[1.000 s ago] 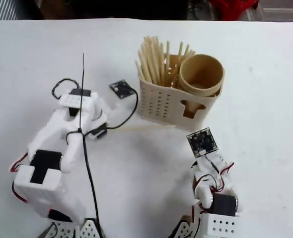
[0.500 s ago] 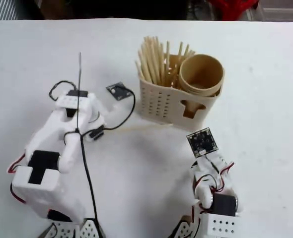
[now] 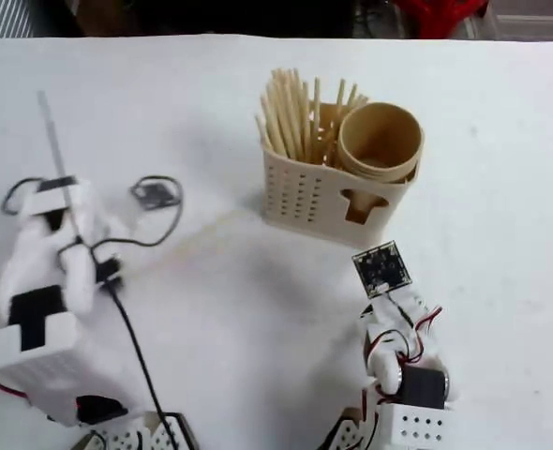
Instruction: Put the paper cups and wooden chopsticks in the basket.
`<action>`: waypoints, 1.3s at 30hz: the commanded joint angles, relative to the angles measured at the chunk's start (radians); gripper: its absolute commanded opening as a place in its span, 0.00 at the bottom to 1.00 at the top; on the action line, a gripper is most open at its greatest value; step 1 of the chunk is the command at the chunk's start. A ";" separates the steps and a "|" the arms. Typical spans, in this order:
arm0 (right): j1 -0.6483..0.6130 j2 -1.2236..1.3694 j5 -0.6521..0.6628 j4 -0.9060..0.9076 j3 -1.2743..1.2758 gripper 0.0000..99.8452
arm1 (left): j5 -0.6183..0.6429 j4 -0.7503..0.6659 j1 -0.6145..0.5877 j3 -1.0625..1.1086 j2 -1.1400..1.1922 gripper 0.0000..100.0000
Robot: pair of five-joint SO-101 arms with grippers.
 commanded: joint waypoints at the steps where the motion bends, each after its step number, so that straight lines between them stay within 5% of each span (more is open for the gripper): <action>1: 0.002 -0.005 -0.002 0.007 0.008 0.04 | -0.089 0.021 -0.127 -0.014 -0.030 0.03; 8: 0.002 -0.005 -0.002 0.007 0.008 0.04 | -0.126 0.020 -0.277 -0.012 -0.030 0.03; 20: 0.002 -0.005 -0.002 0.007 0.008 0.04 | -0.121 0.028 -0.277 0.040 -0.369 0.03; 29: 0.002 -0.005 -0.002 0.007 0.008 0.04 | -0.055 0.020 -0.165 0.384 -0.665 0.11; 35: 0.002 -0.005 -0.002 0.007 0.008 0.04 | 0.181 -0.058 -0.033 0.410 -0.788 0.11; 39: 0.002 -0.005 -0.002 0.007 0.008 0.04 | 0.305 -0.143 0.162 0.348 -0.786 0.12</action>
